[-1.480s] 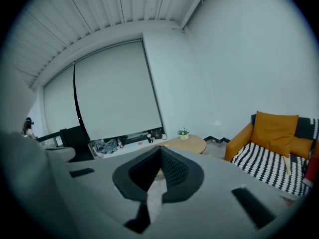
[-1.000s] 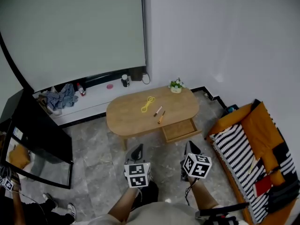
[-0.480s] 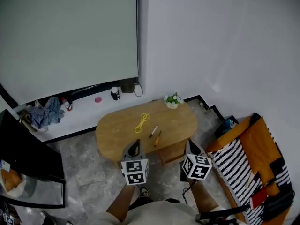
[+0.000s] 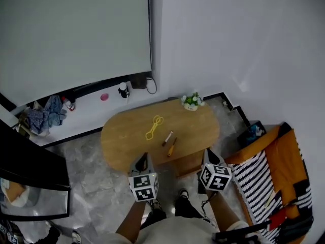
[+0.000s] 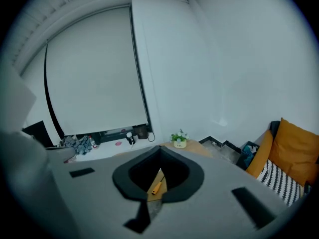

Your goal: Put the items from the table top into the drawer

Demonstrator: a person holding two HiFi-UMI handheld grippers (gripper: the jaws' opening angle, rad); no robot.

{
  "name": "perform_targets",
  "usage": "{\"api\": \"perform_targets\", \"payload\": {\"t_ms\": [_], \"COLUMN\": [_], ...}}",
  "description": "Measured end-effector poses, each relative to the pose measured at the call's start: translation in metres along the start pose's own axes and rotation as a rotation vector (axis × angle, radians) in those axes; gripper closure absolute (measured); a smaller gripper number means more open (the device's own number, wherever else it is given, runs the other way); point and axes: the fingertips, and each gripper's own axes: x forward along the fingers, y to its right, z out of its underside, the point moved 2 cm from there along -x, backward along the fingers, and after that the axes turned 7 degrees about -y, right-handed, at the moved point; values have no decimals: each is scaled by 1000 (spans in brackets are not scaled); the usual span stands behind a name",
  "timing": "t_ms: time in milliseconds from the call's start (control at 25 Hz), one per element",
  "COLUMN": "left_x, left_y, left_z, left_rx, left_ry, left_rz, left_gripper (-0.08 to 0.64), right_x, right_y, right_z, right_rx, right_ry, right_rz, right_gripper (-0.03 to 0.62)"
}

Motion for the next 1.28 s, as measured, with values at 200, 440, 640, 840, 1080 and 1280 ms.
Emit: {"api": "perform_targets", "payload": {"t_ms": [200,440,640,840,1080,1280], "left_x": [39,109,177,230,259,286], "left_y": [5,10,14,16,32,41], "left_z": [10,79,154,207,246,267], "left_rx": [29,39,26,-14,-8,60], "left_ry": [-62,-175,-254,-281,-327,-373], "left_rz": [-16,-16,-4,1,56,106], "left_gripper": [557,557,557,557,557,555], "right_x": [37,105,169,209,223,235], "right_y": [13,52,81,106,132,143], "right_z": [-9,43,111,170,210,222], "right_rx": [-45,-51,-26,8,48,69], "right_ry": [-29,-111,-185,-242,-282,-274], "right_rz": [-19,-10,-6,8,29,38], "right_gripper": [600,600,600,600,600,600]}}
